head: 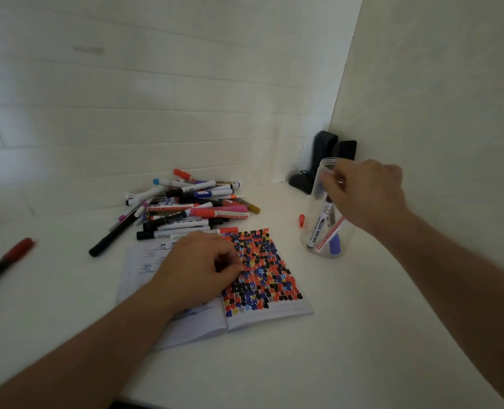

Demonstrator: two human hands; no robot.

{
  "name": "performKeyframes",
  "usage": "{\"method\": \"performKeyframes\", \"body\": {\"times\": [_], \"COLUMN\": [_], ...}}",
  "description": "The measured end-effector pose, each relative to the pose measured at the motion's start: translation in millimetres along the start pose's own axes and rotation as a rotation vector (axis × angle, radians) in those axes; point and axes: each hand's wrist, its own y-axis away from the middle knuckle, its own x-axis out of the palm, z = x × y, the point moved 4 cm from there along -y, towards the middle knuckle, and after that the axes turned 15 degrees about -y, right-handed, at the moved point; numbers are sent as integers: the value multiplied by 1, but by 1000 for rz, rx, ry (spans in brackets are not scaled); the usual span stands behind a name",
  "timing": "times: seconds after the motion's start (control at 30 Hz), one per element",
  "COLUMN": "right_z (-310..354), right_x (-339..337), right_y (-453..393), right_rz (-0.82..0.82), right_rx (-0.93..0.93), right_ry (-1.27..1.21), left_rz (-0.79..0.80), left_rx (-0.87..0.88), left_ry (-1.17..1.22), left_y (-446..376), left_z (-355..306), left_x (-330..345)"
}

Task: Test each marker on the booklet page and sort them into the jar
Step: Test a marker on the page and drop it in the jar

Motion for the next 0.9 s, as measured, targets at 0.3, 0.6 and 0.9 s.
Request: {"method": "performKeyframes", "body": {"times": [0.3, 0.6, 0.9], "right_z": [-18, 78, 69], "right_x": [6, -5, 64], "right_y": [-3, 34, 69], "right_rz": [56, -134, 462], "right_rx": [45, -397, -228], "right_ry": [-6, -348, -14], "left_rz": [252, 125, 267], "left_rx": [-169, -291, -313], "left_ry": [54, -265, -400], "left_y": [-8, -36, -48], "left_z": [19, 43, 42], "left_x": [-14, -16, -7]}}
